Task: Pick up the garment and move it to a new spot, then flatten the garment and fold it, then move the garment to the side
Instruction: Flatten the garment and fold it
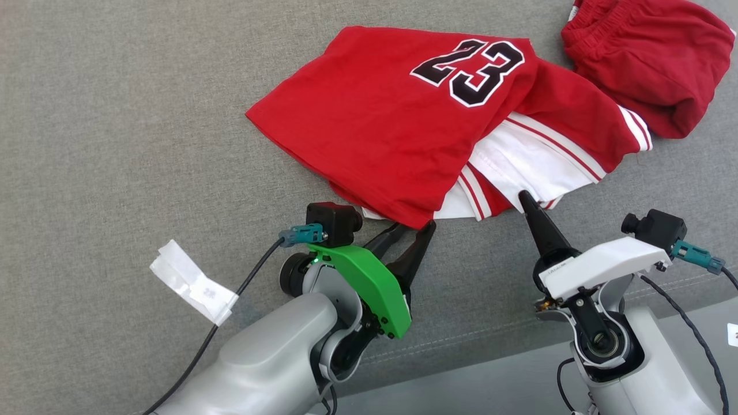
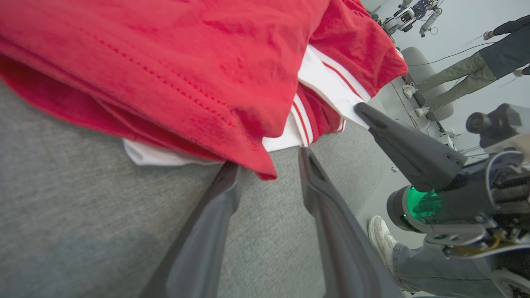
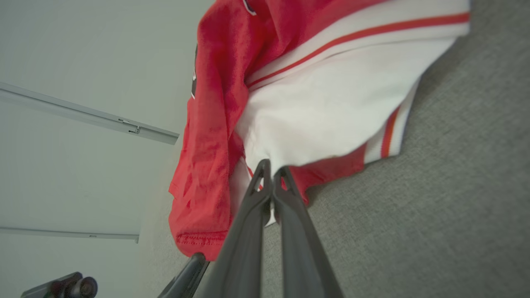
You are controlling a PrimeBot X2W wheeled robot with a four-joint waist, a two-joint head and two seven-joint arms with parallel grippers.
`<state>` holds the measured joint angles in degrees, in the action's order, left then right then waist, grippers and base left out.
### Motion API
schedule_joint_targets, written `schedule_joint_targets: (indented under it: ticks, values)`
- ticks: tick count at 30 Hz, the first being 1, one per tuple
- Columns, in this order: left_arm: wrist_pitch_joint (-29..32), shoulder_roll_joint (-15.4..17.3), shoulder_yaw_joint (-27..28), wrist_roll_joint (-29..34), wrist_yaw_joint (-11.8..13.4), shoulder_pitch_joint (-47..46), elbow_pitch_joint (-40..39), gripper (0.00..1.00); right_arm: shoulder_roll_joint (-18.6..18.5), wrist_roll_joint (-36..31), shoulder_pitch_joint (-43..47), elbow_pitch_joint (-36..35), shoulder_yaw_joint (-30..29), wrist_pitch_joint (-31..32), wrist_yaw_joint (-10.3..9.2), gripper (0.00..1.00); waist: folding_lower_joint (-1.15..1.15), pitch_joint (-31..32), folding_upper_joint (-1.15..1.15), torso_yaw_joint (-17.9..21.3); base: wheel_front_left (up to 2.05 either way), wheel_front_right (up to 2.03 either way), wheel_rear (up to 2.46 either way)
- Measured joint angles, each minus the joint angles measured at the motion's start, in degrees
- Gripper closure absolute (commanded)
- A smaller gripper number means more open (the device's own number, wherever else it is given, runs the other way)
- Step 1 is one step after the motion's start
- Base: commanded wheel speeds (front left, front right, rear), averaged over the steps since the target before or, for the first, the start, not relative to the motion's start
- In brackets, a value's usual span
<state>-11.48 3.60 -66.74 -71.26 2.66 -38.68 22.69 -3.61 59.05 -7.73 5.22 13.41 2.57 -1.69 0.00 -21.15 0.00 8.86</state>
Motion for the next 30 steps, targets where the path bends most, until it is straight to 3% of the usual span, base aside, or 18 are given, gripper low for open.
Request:
schedule_joint_targets:
  ticks: [3,4,5,6,12,18,24,30]
  values:
    - [0.0,0.0,0.0,0.0,0.5,0.0,0.5,0.58,0.0,0.0,0.0,0.0,0.2,0.0,0.0,1.0,0.0,-0.1,0.0,0.2,0.0,0.0,0.0]
    - [0.0,-0.1,0.0,0.0,0.5,0.0,0.6,0.75,0.0,0.0,0.0,-0.1,0.2,0.0,0.0,1.0,0.0,-0.2,0.0,0.3,0.0,0.0,0.0]
    - [0.0,-0.1,0.1,0.0,0.5,0.0,0.7,0.97,0.0,0.0,0.0,-0.1,0.2,0.0,0.0,1.0,0.0,-0.2,0.0,0.4,0.0,0.0,0.0]
    - [0.0,-0.1,0.2,0.0,0.5,-0.1,0.8,1.0,0.0,0.0,0.0,-0.1,0.2,0.0,0.0,1.0,0.0,-0.3,0.0,0.5,0.0,0.0,0.0]
    - [-0.7,-0.3,2.6,-0.2,0.5,-0.5,0.5,1.0,0.0,0.0,0.0,-0.2,0.1,-0.5,0.02,1.0,0.0,-0.4,0.0,0.8,0.0,0.0,0.0]
    - [-1.8,0.2,9.0,-2.7,0.3,-3.6,-2.4,1.0,-0.7,-0.1,-0.9,-2.0,-1.6,-1.6,0.19,1.0,0.0,0.2,0.0,0.4,0.0,0.0,0.0]
    - [-2.3,4.1,15.1,-3.0,-0.1,-5.6,-5.2,1.0,-5.3,-0.7,-6.9,-7.4,-5.7,-2.0,0.63,1.0,0.0,1.6,0.0,-0.7,0.0,0.0,0.0]
    - [-2.7,5.1,18.6,-3.8,-0.1,-5.7,-6.6,1.0,-10.7,-2.1,-11.7,-11.3,-8.9,0.2,-0.49,1.0,0.0,2.6,0.0,-2.7,0.0,0.0,0.0]
